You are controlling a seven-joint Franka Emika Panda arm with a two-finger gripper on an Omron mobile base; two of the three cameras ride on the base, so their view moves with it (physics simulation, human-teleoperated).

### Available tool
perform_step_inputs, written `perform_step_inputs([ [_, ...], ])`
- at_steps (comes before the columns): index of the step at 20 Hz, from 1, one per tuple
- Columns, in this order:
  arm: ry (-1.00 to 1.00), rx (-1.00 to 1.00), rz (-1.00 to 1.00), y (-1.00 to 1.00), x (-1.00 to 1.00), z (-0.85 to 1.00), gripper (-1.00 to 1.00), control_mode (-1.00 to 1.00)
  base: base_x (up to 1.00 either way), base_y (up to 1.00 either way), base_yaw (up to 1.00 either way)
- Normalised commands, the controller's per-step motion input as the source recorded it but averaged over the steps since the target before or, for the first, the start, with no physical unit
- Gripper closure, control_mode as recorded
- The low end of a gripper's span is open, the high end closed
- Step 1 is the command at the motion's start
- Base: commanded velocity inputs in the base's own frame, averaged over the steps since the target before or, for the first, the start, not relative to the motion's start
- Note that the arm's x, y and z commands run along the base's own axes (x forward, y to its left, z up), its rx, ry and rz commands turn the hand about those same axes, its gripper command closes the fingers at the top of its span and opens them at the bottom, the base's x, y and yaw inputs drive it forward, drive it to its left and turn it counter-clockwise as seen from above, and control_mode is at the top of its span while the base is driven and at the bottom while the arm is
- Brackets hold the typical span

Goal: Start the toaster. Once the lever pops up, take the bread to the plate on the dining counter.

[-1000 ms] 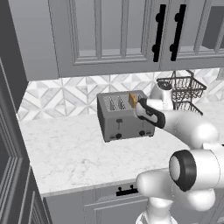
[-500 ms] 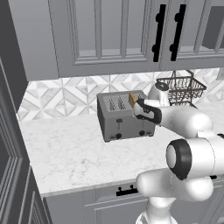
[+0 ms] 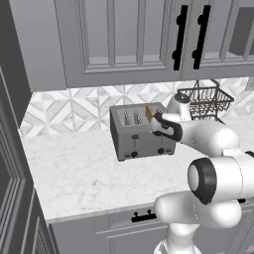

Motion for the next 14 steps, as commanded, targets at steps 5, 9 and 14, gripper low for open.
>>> perform_step_inputs([
  [5,-0.04,-0.02,0.00,0.24,0.00,-0.86,1.00,-1.00,0.00,0.00,0.00],
  [9,-0.07,-0.14,-0.05,0.43,0.00,-1.00,1.00,-1.00,0.00,0.00,0.00],
  [14,0.00,-0.12,-0.11,0.40,0.12,-1.00,1.00,-1.00,0.00,0.00,0.00],
])
